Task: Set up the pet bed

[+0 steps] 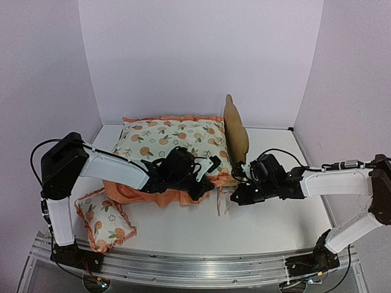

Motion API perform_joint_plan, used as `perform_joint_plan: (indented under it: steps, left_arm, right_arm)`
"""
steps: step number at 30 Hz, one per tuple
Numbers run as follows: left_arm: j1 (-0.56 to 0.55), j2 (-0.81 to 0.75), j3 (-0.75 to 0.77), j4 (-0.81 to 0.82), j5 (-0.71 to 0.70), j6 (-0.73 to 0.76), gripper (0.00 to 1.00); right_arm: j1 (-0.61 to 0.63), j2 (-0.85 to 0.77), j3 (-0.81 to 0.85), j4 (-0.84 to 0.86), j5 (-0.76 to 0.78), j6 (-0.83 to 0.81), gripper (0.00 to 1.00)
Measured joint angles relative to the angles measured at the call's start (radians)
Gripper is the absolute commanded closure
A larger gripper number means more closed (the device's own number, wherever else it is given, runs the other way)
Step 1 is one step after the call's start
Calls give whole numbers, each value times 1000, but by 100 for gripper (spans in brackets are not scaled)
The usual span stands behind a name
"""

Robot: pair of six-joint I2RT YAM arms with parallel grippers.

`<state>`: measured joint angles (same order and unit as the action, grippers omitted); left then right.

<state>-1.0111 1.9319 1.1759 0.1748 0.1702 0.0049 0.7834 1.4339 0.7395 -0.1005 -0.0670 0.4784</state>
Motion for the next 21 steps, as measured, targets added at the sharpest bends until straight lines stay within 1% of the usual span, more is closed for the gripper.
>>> perform_joint_plan:
  steps: [5, 7, 13, 17, 21]
  left_arm:
    - [0, -23, 0, -14, 124, 18, 100]
    - [0, -24, 0, -16, 149, 18, 96]
    - [-1, -1, 0, 5, 99, -62, 88]
    - [-4, 49, 9, 44, 88, -111, 78]
    - [-20, 70, 15, 70, 60, -130, 70]
  right_arm:
    - [-2, -36, -1, -23, -68, -9, 100]
    - [-2, -53, -1, -31, -88, -12, 100]
    - [-2, -67, -7, -46, -114, -4, 100]
    - [-2, -67, -18, -51, -115, 8, 100]
    - [-2, -67, -32, -51, -114, 16, 100]
